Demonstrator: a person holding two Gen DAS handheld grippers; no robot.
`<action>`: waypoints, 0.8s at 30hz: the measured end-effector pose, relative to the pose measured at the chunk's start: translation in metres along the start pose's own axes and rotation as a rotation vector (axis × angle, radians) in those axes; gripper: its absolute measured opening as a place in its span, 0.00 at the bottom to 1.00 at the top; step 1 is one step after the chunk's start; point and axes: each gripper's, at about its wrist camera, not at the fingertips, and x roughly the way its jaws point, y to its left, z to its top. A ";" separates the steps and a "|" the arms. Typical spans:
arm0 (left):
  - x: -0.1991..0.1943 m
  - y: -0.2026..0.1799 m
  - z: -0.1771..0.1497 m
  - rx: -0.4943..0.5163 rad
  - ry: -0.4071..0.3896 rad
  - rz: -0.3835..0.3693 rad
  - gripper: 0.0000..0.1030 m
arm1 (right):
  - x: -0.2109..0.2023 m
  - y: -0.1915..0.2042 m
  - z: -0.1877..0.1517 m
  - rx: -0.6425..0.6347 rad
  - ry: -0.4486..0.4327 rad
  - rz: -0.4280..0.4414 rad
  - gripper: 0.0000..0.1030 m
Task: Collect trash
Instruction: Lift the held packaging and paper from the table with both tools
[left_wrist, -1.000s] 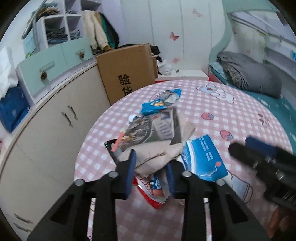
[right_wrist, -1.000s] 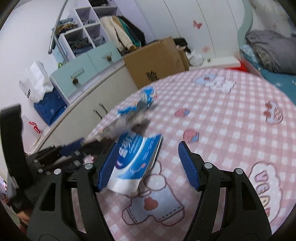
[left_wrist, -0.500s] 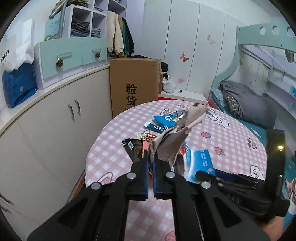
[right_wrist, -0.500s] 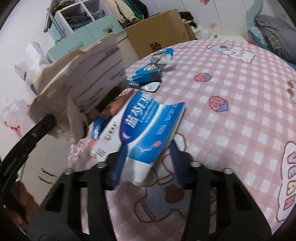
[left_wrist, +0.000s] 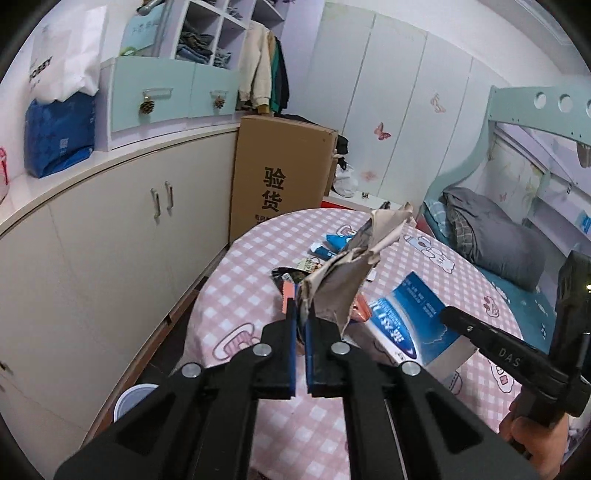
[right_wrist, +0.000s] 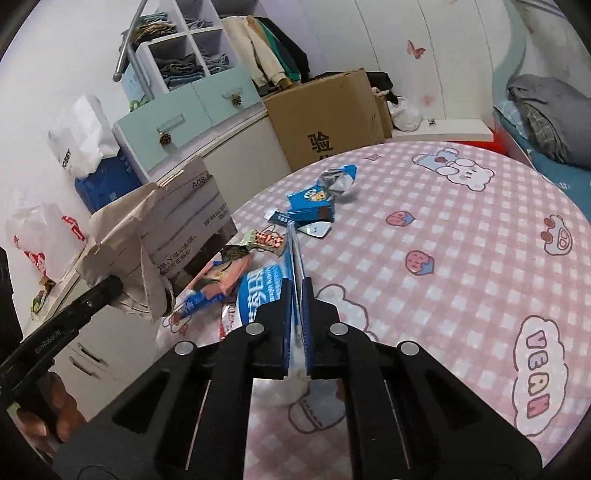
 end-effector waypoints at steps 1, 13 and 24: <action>-0.003 0.002 -0.001 -0.008 -0.003 0.000 0.03 | 0.001 0.001 -0.001 -0.013 0.008 -0.012 0.05; -0.010 0.002 -0.033 -0.045 0.057 -0.027 0.03 | 0.010 0.001 -0.011 0.053 0.086 0.001 0.10; 0.007 -0.007 -0.049 -0.038 0.100 -0.063 0.03 | 0.032 0.014 -0.017 0.040 0.135 0.016 0.18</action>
